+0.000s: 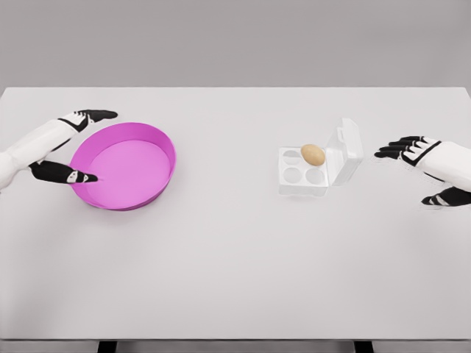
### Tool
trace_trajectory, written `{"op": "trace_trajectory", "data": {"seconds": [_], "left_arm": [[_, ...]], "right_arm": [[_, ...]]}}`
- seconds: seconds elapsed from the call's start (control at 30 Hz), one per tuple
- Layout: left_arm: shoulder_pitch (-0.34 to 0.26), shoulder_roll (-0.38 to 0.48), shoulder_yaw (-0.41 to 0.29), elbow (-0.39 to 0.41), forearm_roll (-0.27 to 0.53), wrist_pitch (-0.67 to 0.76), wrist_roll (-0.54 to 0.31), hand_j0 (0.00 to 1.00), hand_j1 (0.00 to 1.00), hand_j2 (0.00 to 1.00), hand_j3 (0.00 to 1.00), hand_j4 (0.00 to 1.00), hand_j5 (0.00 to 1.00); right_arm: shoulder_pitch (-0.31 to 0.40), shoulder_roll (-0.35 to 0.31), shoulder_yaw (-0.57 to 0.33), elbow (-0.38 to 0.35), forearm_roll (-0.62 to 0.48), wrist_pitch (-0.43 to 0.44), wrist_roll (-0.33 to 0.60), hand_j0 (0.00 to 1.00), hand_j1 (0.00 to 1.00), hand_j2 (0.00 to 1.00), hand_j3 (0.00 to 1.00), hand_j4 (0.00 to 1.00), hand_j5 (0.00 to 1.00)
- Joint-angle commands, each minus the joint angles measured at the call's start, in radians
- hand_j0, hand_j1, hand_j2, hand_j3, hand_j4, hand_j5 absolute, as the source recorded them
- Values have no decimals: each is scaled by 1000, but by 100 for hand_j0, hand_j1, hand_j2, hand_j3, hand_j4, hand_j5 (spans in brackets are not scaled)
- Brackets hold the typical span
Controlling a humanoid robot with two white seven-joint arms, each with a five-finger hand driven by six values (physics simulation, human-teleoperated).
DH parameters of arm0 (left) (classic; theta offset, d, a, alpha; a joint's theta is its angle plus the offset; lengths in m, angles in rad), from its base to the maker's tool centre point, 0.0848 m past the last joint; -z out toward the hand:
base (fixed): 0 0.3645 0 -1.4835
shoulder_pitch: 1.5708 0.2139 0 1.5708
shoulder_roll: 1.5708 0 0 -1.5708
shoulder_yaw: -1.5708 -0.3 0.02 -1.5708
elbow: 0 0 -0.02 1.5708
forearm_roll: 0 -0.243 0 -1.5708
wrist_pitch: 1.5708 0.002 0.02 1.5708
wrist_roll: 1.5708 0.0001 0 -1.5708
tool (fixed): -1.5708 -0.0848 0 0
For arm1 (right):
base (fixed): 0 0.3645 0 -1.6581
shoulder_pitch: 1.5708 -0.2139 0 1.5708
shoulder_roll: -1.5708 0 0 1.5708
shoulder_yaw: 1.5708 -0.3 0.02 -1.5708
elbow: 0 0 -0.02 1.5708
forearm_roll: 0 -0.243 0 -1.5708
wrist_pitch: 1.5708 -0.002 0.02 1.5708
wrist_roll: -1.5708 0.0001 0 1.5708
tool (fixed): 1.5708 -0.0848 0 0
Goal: Pack egg into the box and close the box lid
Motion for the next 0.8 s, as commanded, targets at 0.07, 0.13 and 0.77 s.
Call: {"op": "trace_trajectory", "data": {"seconds": [0.07, 0.13, 0.77], "left_arm": [[0, 14, 6, 5, 8, 3, 0, 100, 100, 100, 100, 100, 100], [0, 14, 6, 5, 10, 3, 0, 100, 100, 100, 100, 100, 100], [0, 14, 6, 5, 7, 3, -1, 100, 100, 100, 100, 100, 100]], "right_arm": [[-35, -1, 15, 93, -5, 2, 0, 99, 99, 99, 99, 99, 99], [-83, -1, 80, 125, -3, 2, 0, 98, 98, 98, 98, 98, 98], [-270, 25, 304, 268, 97, 2, 0, 98, 98, 98, 98, 98, 98]]}}
